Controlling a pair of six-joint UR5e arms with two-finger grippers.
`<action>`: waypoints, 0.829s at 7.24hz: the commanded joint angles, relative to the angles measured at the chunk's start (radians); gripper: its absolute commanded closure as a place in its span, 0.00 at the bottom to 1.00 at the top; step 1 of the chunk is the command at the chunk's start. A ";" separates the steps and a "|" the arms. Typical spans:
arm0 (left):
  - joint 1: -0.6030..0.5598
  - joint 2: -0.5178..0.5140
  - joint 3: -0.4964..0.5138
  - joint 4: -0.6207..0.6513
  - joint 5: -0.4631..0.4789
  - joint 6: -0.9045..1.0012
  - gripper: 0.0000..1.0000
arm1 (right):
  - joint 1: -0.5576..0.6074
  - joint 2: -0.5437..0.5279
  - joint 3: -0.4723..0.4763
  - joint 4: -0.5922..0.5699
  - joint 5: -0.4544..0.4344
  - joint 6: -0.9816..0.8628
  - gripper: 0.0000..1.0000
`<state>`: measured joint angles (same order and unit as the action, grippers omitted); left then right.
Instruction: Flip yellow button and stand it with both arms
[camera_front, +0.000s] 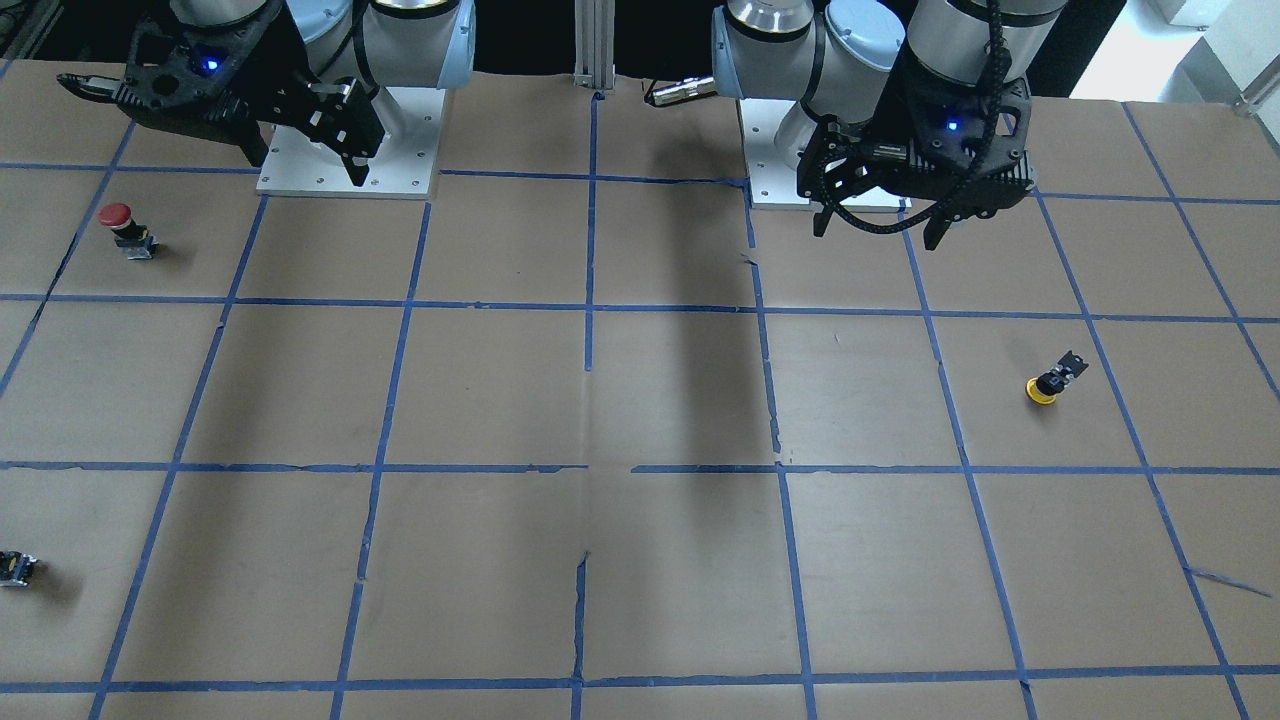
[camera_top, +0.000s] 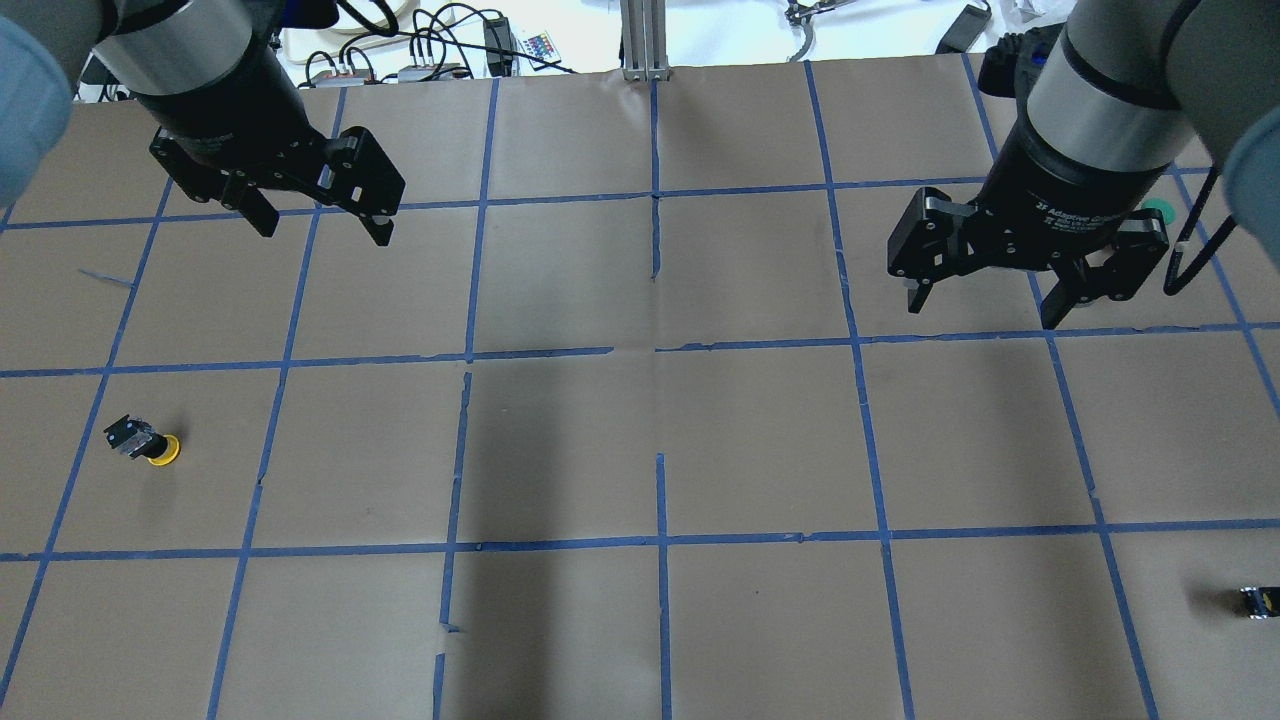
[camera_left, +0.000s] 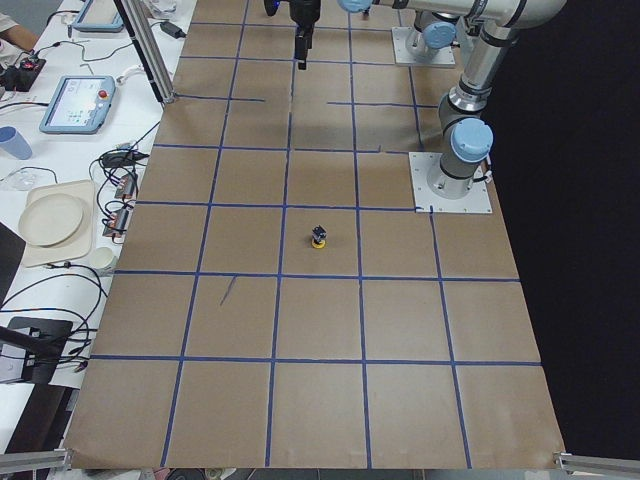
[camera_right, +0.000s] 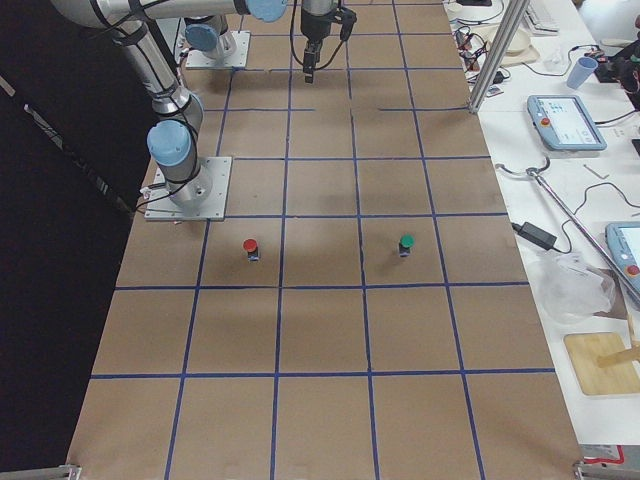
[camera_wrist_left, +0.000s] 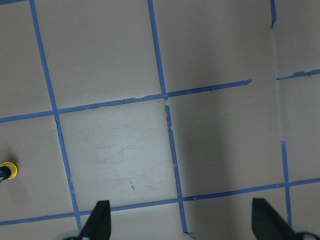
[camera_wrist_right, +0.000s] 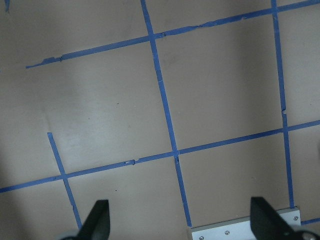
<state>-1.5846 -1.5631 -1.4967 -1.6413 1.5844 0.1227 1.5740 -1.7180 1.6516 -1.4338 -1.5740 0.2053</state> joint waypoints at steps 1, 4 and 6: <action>0.000 0.002 -0.002 0.000 0.002 0.000 0.00 | 0.000 0.000 0.000 0.001 -0.003 -0.001 0.00; 0.009 0.006 -0.016 -0.009 0.002 0.036 0.00 | 0.000 0.000 -0.001 0.000 0.000 0.000 0.00; 0.095 0.006 -0.017 -0.018 0.006 0.229 0.00 | 0.000 0.000 -0.001 0.000 -0.003 -0.001 0.00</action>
<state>-1.5422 -1.5572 -1.5129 -1.6518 1.5884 0.2541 1.5739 -1.7180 1.6506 -1.4343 -1.5746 0.2046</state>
